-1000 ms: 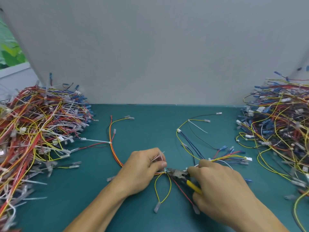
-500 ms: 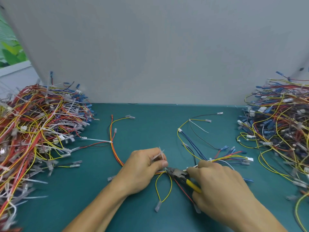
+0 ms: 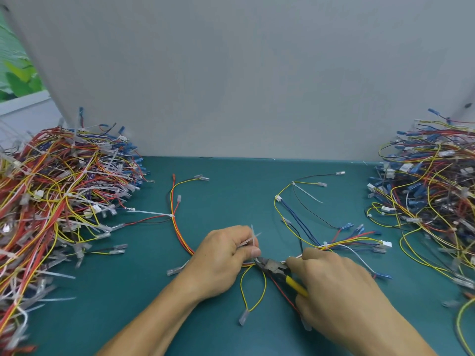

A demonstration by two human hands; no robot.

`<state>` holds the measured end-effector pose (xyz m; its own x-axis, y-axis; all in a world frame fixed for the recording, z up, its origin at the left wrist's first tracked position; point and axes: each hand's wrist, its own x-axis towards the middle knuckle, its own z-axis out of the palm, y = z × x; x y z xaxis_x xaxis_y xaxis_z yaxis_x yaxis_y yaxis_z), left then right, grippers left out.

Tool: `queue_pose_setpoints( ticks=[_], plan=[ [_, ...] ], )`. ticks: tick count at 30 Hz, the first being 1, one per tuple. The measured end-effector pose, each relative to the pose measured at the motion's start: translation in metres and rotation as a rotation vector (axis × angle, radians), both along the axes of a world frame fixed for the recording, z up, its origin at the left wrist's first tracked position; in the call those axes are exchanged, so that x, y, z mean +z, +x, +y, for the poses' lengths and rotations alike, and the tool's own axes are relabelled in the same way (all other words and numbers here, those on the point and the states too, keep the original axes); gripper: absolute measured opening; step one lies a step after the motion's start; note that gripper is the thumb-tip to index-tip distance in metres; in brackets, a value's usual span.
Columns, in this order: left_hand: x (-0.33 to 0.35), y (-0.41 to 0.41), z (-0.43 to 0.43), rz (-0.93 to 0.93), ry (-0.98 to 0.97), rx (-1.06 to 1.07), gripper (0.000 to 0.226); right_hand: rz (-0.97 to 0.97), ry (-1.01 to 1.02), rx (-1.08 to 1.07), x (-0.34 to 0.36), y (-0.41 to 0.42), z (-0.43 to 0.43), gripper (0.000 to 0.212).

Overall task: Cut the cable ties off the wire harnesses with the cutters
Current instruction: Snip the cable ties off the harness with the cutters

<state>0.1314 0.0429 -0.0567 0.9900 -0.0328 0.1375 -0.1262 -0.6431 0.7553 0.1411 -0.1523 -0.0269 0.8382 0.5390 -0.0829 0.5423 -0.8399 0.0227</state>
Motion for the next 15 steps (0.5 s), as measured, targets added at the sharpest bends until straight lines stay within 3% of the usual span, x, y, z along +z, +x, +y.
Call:
queue_pose_setpoints(
  ticks=[12, 15],
  plan=[
    [-0.0003, 0.0025, 0.0007, 0.048, -0.027, 0.059, 0.016, -0.001, 0.055, -0.006, -0.007, 0.0004, -0.0019, 0.023],
    [-0.0002, 0.0021, 0.0009, 0.034, -0.023, 0.055, 0.017, 0.012, 0.054, -0.005, -0.0034, 0.0031, -0.0029, 0.03]
  ],
)
